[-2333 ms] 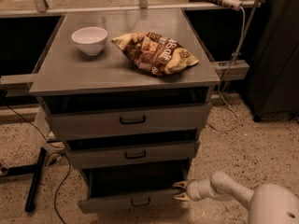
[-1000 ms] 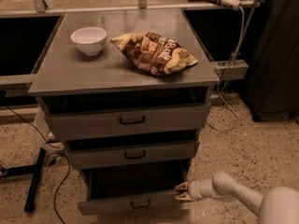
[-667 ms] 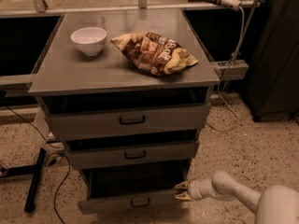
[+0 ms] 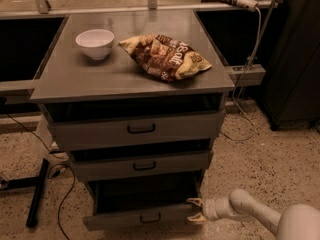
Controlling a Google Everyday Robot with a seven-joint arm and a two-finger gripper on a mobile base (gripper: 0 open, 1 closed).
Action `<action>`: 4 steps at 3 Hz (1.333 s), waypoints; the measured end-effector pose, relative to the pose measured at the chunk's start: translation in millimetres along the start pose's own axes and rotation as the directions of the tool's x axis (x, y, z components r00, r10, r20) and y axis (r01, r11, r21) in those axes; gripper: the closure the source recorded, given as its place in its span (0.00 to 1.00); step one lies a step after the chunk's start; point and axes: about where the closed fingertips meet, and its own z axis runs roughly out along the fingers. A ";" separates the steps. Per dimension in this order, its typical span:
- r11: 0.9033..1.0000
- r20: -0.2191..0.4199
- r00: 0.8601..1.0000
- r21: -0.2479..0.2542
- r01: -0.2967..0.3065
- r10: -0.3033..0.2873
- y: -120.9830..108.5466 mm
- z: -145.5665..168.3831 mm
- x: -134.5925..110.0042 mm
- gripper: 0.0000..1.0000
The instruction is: Open bottom drawer
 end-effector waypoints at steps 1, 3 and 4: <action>1.000 0.007 1.000 -0.015 -0.004 0.004 15.2 -3.1 -1.2 0.81; 1.000 0.007 1.000 -0.015 -0.004 0.004 13.6 -8.1 -6.5 1.00; 1.000 0.006 1.000 -0.011 -0.012 0.012 29.5 -13.9 -3.9 1.00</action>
Offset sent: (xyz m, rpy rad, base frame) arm -0.1697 -0.0883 -0.0243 0.0391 0.0826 -0.0939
